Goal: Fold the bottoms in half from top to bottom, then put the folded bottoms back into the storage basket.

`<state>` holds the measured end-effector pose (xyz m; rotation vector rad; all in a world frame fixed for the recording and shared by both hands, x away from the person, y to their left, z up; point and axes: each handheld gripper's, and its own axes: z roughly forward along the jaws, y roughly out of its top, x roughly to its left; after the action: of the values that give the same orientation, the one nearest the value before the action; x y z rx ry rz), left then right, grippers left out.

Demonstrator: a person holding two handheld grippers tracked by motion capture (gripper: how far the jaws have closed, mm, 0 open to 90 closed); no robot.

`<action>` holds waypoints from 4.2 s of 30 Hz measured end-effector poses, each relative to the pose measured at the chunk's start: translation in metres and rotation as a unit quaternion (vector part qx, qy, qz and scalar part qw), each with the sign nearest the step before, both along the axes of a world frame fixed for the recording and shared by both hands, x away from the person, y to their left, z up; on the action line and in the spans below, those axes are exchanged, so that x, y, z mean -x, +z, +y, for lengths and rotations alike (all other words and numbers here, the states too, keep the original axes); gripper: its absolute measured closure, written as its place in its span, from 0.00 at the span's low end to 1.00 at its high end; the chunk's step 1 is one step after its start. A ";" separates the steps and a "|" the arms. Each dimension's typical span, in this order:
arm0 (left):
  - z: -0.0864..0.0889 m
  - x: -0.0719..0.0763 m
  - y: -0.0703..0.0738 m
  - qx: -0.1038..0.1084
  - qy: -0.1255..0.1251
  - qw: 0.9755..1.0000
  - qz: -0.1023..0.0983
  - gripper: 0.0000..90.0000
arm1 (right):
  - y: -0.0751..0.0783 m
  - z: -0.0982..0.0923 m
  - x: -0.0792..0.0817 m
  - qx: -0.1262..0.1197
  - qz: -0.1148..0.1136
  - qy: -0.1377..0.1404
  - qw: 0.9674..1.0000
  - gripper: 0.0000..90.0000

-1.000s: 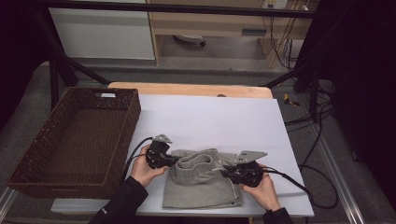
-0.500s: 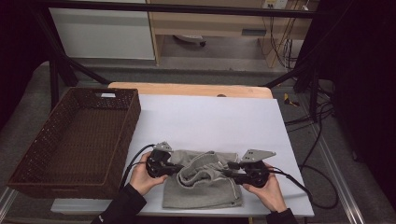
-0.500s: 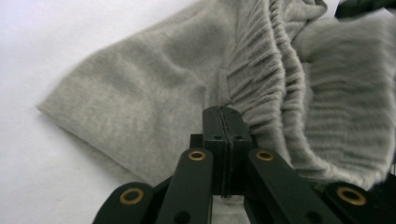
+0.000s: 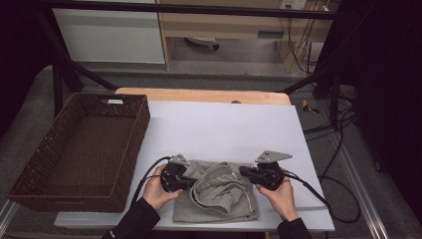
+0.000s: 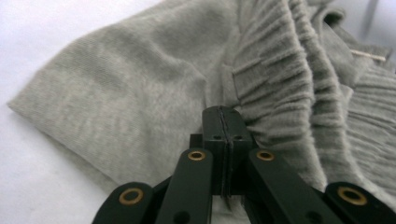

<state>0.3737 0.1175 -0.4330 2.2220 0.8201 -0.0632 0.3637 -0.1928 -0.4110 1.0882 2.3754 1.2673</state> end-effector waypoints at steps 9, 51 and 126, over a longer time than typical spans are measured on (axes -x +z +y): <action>0.001 0.013 -0.001 -0.004 -0.019 1.000 -0.006 1.00 | 0.003 0.016 -0.005 -0.007 -0.004 0.016 1.000 0.98; -0.012 0.045 0.000 -0.043 -0.007 0.999 -0.026 1.00 | -0.029 0.021 0.055 0.012 0.048 0.070 0.996 1.00; 0.026 -0.026 0.020 -0.006 0.096 0.994 -0.059 0.07 | -0.014 -0.035 0.026 -0.024 0.033 -0.063 0.997 0.02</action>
<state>0.3999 0.1439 -0.4125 2.1240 0.9662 0.1634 0.3375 -0.2276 -0.4252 1.2916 2.2928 1.2689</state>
